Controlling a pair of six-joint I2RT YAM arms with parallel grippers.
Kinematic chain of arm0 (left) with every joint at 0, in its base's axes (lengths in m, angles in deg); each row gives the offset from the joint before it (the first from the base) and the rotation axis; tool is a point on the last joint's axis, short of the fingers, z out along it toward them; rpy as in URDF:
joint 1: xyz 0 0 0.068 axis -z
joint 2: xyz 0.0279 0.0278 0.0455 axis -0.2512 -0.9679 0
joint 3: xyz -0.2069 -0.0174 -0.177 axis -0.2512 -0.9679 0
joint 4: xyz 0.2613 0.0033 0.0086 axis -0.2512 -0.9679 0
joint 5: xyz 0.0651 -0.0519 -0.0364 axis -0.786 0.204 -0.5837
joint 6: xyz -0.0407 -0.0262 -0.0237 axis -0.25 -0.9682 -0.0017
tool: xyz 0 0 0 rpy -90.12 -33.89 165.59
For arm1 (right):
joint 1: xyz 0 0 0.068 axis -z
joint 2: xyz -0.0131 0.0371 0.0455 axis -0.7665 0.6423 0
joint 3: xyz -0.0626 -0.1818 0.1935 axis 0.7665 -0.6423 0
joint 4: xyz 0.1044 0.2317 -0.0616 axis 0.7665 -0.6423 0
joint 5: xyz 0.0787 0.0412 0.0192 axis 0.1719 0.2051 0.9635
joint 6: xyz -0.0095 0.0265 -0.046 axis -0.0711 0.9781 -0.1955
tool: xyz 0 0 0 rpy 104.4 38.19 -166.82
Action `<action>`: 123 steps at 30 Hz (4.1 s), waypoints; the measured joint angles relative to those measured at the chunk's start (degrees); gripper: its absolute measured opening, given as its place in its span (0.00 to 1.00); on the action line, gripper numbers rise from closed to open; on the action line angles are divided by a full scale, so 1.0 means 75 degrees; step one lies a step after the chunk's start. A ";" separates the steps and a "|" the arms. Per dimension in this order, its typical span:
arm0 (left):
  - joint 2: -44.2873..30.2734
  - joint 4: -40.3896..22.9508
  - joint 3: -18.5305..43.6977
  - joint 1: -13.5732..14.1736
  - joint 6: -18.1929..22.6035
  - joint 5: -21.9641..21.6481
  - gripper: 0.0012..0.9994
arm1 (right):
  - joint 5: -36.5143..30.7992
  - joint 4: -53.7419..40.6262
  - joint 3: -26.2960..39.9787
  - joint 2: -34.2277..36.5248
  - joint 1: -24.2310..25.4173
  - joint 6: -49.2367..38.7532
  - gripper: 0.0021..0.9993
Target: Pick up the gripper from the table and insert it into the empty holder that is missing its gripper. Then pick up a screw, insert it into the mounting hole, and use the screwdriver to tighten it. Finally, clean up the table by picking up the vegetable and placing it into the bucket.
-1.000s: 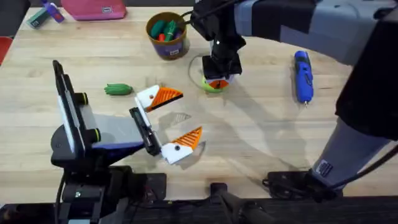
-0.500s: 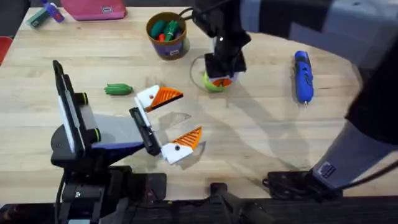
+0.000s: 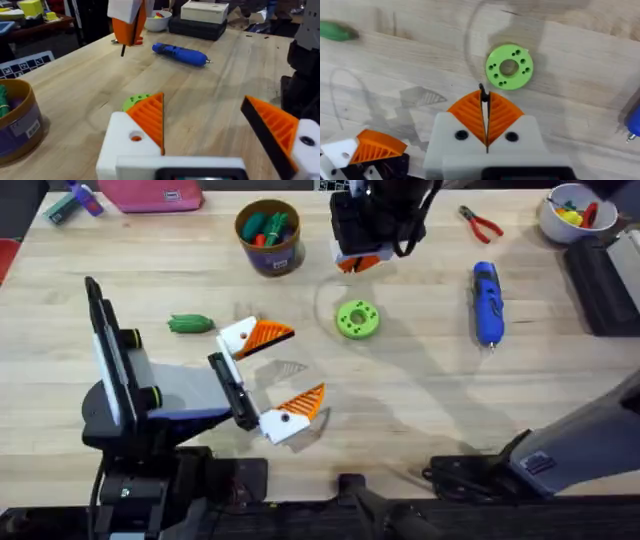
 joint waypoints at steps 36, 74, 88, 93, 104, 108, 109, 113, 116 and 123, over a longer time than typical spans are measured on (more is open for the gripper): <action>0.0000 0.0000 0.0000 0.0000 0.0000 0.0000 0.99 | -0.0003 -0.1466 0.2104 0.0050 -0.1184 -0.3475 0.00; 0.0001 0.0000 0.0000 0.0000 -0.0001 0.0000 0.99 | 0.0779 -0.0944 0.2203 0.0468 -0.2552 -0.8450 0.00; 0.0000 0.0000 0.0000 0.0000 0.0000 0.0000 0.99 | 0.0871 -0.0836 0.2203 0.0484 -0.2853 -0.9205 0.00; 0.0002 0.0002 0.0000 0.0000 0.0000 0.0000 0.99 | 0.0892 -0.0805 0.2203 0.0484 -0.2995 -0.9471 0.00; 0.0000 0.0000 0.0000 0.0000 -0.0003 0.0000 0.99 | 0.0950 -0.0635 0.2209 0.0805 -0.3098 -0.9634 0.00; 0.0002 0.0000 0.0000 0.0000 -0.0003 0.0000 0.99 | 0.0950 -0.0635 0.2209 0.0931 -0.3098 -0.9634 0.00; 0.0002 0.0000 0.0000 0.0000 -0.0002 0.0000 0.99 | 0.0952 -0.0637 0.2209 0.0948 -0.3098 -0.9637 0.00; 0.0000 0.0003 0.0000 0.0000 -0.0003 0.0000 0.99 | 0.0953 -0.0632 0.2209 0.0956 -0.3098 -0.9637 0.00; 0.0000 0.0000 0.0000 0.0000 0.0000 0.0000 0.99 | 0.0939 -0.0635 0.2209 0.0956 -0.3098 -0.9637 0.00; 0.0000 0.0000 0.0000 0.0000 -0.0003 0.0000 0.99 | 0.0854 -0.0635 0.2209 0.0956 -0.3098 -0.9637 0.00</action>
